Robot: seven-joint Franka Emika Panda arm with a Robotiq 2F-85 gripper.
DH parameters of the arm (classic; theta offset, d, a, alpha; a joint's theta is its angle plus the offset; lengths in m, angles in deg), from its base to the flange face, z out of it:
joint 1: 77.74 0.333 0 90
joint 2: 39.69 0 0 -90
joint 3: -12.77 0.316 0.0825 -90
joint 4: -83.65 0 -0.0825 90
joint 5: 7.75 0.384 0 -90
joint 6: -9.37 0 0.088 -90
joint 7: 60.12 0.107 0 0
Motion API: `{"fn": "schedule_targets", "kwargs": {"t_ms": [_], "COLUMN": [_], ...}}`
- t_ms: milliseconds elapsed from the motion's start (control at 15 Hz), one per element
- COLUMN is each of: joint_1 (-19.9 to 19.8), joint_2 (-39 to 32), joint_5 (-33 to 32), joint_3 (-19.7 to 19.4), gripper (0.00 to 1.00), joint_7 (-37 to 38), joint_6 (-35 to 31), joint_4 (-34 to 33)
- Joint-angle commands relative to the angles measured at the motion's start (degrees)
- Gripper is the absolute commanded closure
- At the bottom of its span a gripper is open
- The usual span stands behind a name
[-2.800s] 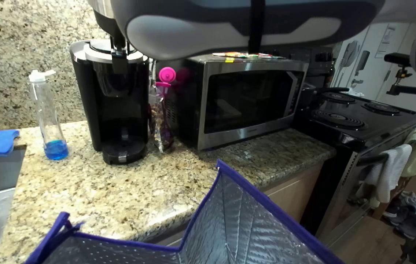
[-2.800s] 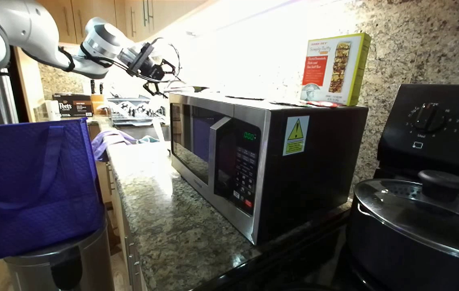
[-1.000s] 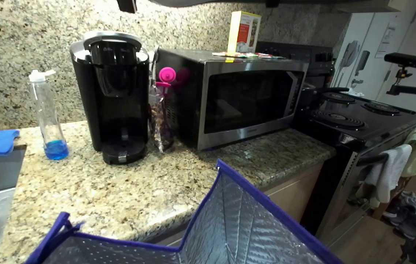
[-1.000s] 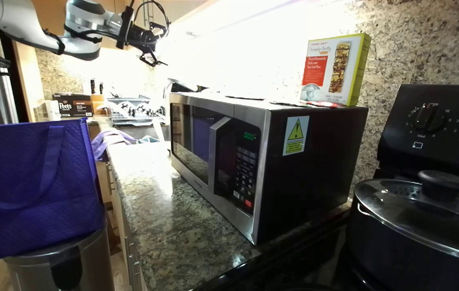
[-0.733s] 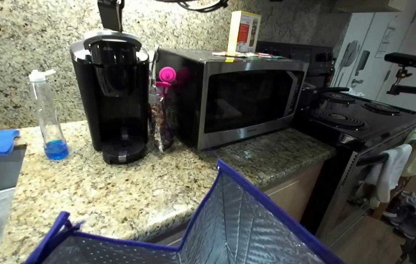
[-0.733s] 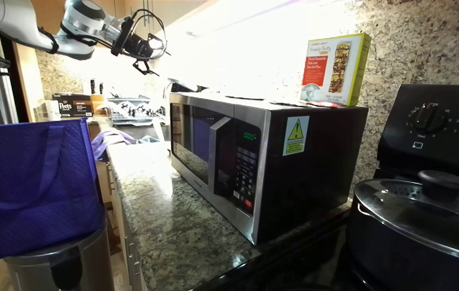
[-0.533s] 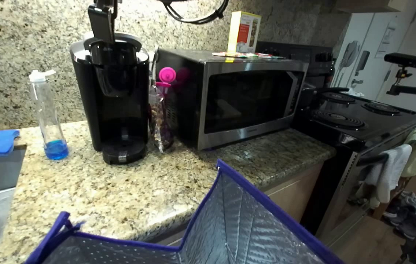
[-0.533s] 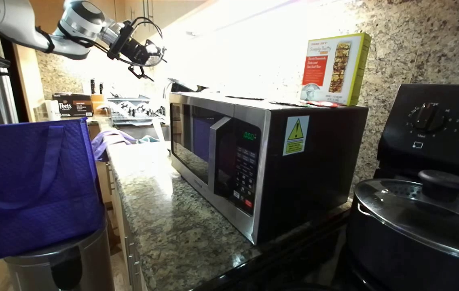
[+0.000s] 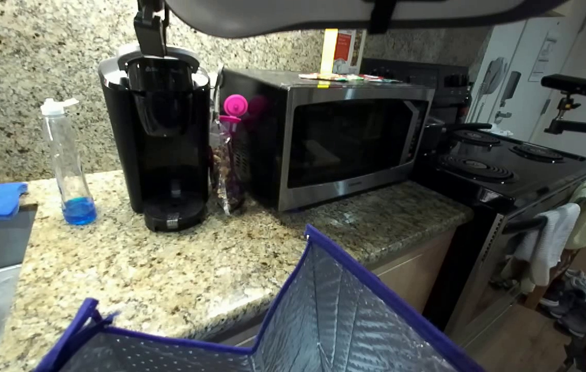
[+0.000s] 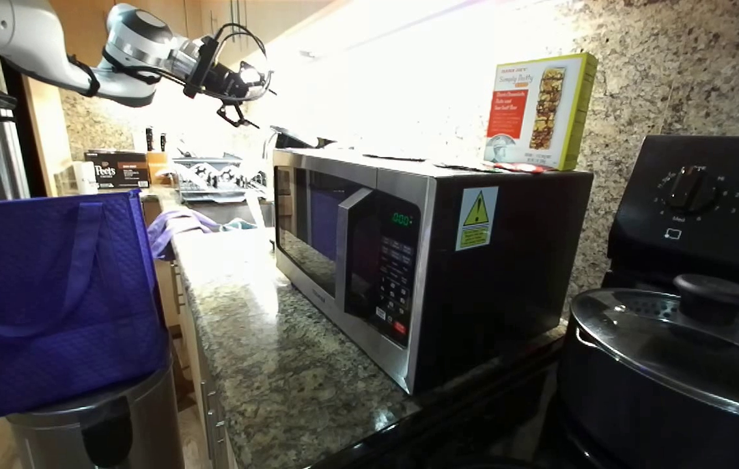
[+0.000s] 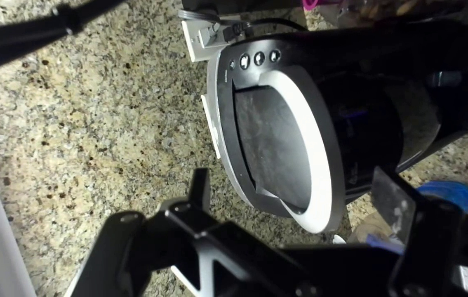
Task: Close the microwave door, remove the pink object from the top of the microwave, open the coffee maker
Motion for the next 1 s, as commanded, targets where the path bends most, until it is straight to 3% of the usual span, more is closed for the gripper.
{"fn": "schedule_targets", "kwargs": {"t_ms": [0,200,933], "joint_1": [-1.9,-2.6,-0.7], "joint_2": [-0.3,-1.1,-2.0], "joint_5": [0.7,0.3,-5.1], "joint_3": [1.2,0.8,-5.6], "gripper": [0.00,0.00,0.00], "joint_7": [-1.2,-0.9,0.2], "joint_6": [-6.6,-8.9,-5.6], "joint_4": [0.9,1.2,0.4]}}
